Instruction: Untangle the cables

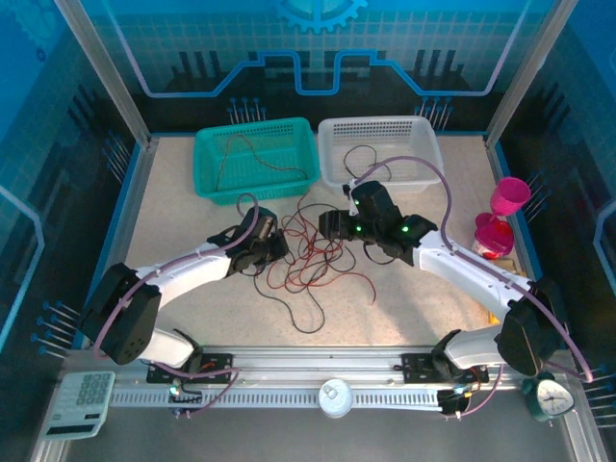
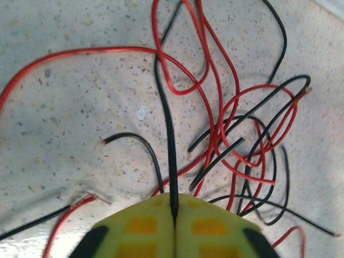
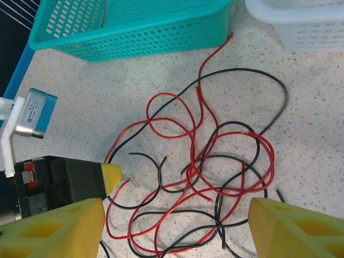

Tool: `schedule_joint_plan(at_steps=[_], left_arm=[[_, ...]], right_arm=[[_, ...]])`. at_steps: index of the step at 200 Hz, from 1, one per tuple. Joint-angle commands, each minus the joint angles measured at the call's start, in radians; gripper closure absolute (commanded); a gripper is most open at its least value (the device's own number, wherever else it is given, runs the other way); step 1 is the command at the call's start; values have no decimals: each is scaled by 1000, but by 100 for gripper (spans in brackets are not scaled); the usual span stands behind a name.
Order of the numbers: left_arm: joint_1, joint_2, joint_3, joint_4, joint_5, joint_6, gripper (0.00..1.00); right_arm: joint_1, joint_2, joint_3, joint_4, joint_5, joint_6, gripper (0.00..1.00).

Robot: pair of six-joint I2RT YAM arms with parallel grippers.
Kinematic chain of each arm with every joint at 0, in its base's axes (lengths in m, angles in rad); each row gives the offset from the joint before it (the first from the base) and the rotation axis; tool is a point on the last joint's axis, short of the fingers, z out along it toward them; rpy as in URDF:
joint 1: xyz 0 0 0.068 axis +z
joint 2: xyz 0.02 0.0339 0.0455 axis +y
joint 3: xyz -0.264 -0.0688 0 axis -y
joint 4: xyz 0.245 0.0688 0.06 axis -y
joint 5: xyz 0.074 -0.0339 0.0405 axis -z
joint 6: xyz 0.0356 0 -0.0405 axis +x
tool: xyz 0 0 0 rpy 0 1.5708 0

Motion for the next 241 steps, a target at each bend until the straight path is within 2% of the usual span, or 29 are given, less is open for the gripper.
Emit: schedule_joint_plan(at_steps=[1,31,54,85,116,143,182,210,241], left_arm=[[2,-36,96,-18,-13,108,100],[1,-78,190,5,77,311,100],[1,-109,228,14,127,390,100],[1,-125,265,17,174,394,100],[2,-143,285,36,197,346,100],[1,-162,306,34,227,322,100],[1,-210,304,26,224,351,100],[1,-223,306,54,260,339,100],[1,-232,328,70,293,323,100]], right_arm=[[13,-21,35,10,-14,-52,28],[6,-28,51,29,-59,-128,28],[2,-36,46,82,-138,-185,26],[-7,-38,31,161,-238,-217,26],[-11,-31,-2,238,-269,-231,26],[-26,-32,-17,249,-238,-238,26],[-129,-75,-69,264,-203,-175,27],[-143,-46,-36,197,-148,-210,25],[-150,26,-21,200,-82,-232,21]])
